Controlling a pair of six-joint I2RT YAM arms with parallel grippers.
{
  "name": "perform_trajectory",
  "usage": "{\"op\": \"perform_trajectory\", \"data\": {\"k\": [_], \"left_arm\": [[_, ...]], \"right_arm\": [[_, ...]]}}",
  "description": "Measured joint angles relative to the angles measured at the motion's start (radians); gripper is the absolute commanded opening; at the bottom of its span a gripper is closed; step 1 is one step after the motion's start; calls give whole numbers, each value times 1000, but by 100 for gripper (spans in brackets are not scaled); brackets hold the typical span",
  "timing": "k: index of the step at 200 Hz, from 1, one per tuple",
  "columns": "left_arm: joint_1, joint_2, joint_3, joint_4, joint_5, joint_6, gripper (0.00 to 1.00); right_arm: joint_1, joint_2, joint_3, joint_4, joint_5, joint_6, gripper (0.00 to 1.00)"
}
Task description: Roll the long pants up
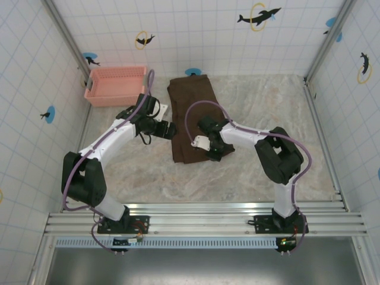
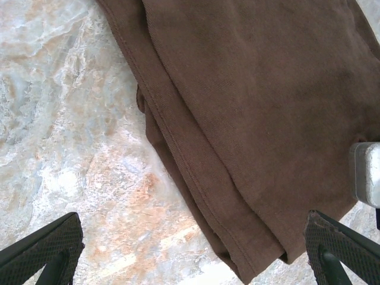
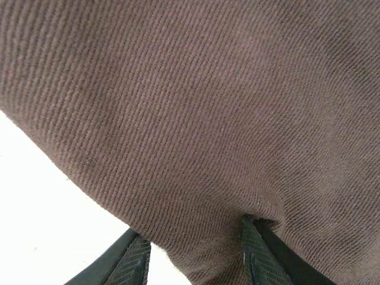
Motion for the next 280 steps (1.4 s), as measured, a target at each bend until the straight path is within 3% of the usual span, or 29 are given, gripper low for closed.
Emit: {"op": "perform_trajectory", "data": {"k": [22,46,94,139,192,246,280], "left_arm": [[0,0,0,-2,0,0,98],[0,0,1,-3,0,0,97],[4,0,20,-9,1,3,98],[4,0,56,-35,3,70,98],[4,-31,59,-87,40,169,97],[4,-137,-48,-143,49,241,98],[1,-145,-76,-174,45,264,97]], "right_arm": [[2,27,37,-8,23,3,39],[2,68,96,-32,29,7,11],[-1,97,150,-61,-31,38,0],[-18,109,235,-241,-253,91,0],[-72,185,454,-531,-564,203,0],[-117,304,500,-623,-844,332,0],[-128,394,586,-649,-952,397,0]]}}
